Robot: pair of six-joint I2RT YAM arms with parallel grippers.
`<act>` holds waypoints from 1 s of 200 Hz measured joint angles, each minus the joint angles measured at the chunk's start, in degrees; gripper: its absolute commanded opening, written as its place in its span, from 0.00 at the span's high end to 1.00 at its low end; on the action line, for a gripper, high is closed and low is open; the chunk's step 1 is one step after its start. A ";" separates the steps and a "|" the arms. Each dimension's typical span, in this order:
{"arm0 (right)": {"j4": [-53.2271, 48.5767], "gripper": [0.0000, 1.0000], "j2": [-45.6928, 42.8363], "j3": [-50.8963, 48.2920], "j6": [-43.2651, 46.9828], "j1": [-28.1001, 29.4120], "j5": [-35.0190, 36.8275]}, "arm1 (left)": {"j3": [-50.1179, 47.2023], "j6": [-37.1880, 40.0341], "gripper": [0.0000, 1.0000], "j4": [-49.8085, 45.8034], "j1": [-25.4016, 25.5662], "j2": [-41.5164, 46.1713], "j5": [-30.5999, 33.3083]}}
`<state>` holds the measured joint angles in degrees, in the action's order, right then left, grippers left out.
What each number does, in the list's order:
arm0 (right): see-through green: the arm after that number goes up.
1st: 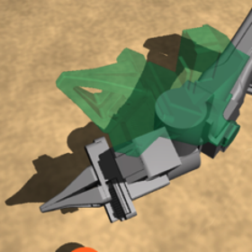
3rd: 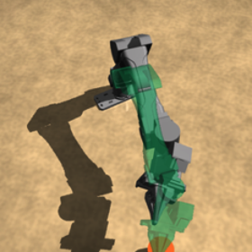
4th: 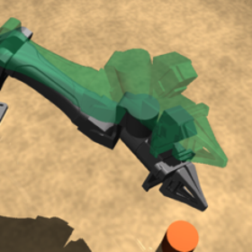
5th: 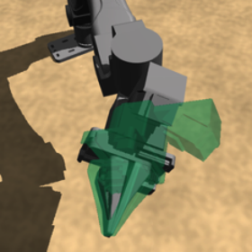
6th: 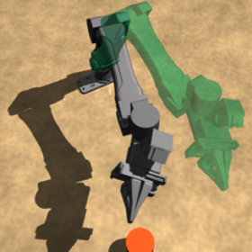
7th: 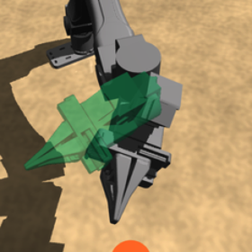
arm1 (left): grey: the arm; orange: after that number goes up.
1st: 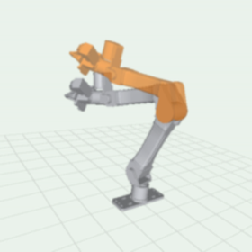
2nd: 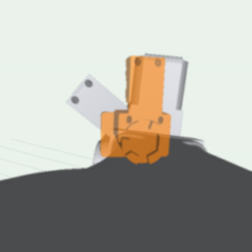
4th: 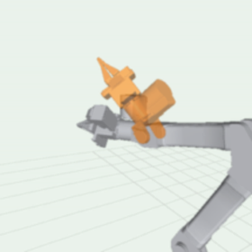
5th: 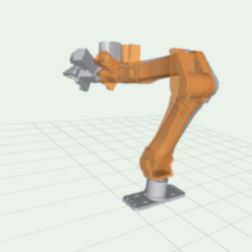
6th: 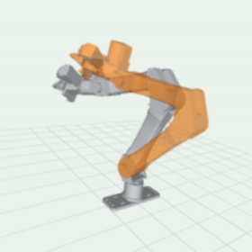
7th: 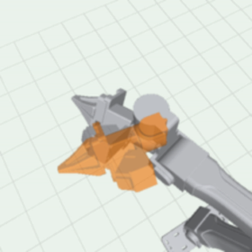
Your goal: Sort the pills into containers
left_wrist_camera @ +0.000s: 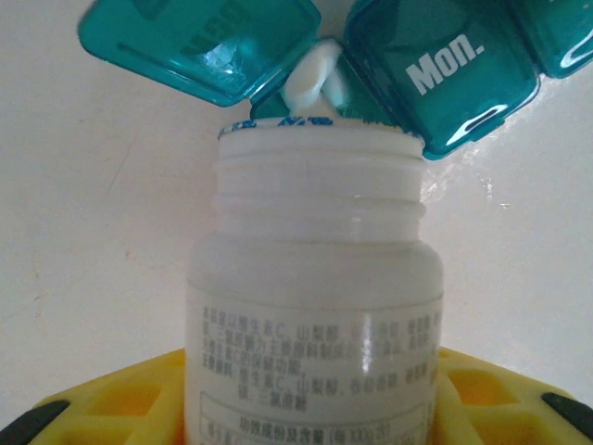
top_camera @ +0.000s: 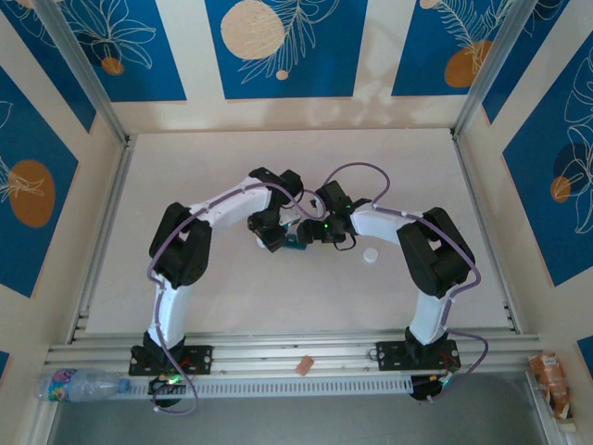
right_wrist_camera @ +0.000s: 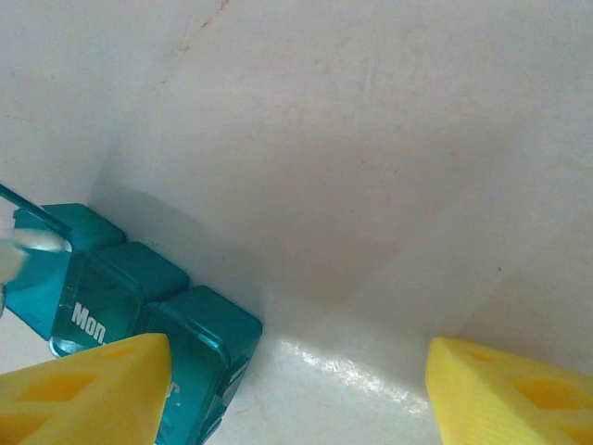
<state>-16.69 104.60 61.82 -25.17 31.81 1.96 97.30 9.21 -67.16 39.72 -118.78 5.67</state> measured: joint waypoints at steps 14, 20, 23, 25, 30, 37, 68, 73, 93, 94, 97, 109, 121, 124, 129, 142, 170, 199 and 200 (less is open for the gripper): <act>-0.02 0.27 0.00 0.00 0.00 0.00 -0.02 | 0.02 0.28 1.00 0.00 0.04 -0.26 0.00; -0.02 0.27 0.00 0.00 0.00 0.00 -0.02 | 0.02 0.37 1.00 0.00 0.04 -0.42 0.00; -0.02 0.27 0.00 0.00 0.00 0.00 -0.02 | 0.02 0.39 1.00 0.00 0.04 -0.48 0.00; -0.02 0.27 0.00 0.00 0.00 0.00 -0.02 | 0.02 0.39 1.00 0.00 0.07 -0.52 0.00; -0.02 0.27 0.00 0.00 0.00 0.00 -0.02 | 0.02 0.39 1.00 0.02 0.07 -0.61 0.00; -0.02 0.27 0.00 0.00 0.00 0.00 -0.02 | 0.02 0.39 1.00 0.07 0.07 -0.68 0.00; -0.02 0.27 0.00 0.00 0.00 0.00 -0.02 | -0.31 0.37 1.00 0.68 0.07 -0.66 -0.04; -0.02 0.27 0.00 0.00 0.00 0.00 0.00 | -0.48 0.37 1.00 0.87 0.07 -0.66 -0.04; -0.02 0.27 0.00 0.00 0.00 0.00 -0.02 | -1.86 0.31 1.00 2.21 0.04 -0.66 -0.04; -0.04 0.27 0.00 0.00 0.00 0.00 -0.02 | -1.90 0.31 1.00 2.27 0.04 -0.66 -0.04; -0.04 0.27 0.00 0.00 0.00 0.00 -0.02 | -2.08 0.26 1.00 2.51 0.04 -0.66 -0.07; -0.04 0.27 0.00 0.00 0.00 0.00 -0.02 | -2.54 0.20 1.00 3.58 0.04 -0.55 -0.07; -0.04 0.27 0.00 0.00 0.00 0.00 -0.02 | -2.91 0.17 1.00 4.42 0.07 -0.39 -0.07; -0.02 0.27 0.00 0.00 0.00 0.00 -0.02 | -3.08 0.20 1.00 4.61 0.07 -0.26 -0.07; -0.02 0.27 0.00 0.00 0.00 0.00 -0.02 | -3.41 0.17 1.00 4.98 0.04 -0.02 -0.07; -0.02 0.27 0.00 0.00 -0.02 0.00 0.00 | -4.35 0.15 1.00 5.84 0.07 0.57 -0.07; 0.00 0.27 0.00 0.00 -0.42 0.00 0.07 | -6.82 -0.07 1.00 8.17 0.07 2.12 -0.09; 0.00 0.27 0.00 0.00 -0.66 0.11 0.33 | -9.44 -0.24 1.00 10.29 0.07 3.87 -0.68; 0.00 0.27 0.00 0.00 -0.63 0.11 0.35 | -9.53 -0.24 1.00 10.40 0.07 3.91 -0.68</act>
<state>-16.69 104.60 61.82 -25.80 31.92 2.31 87.77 8.97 -56.75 39.79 -114.87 4.99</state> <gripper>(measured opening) 0.729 0.459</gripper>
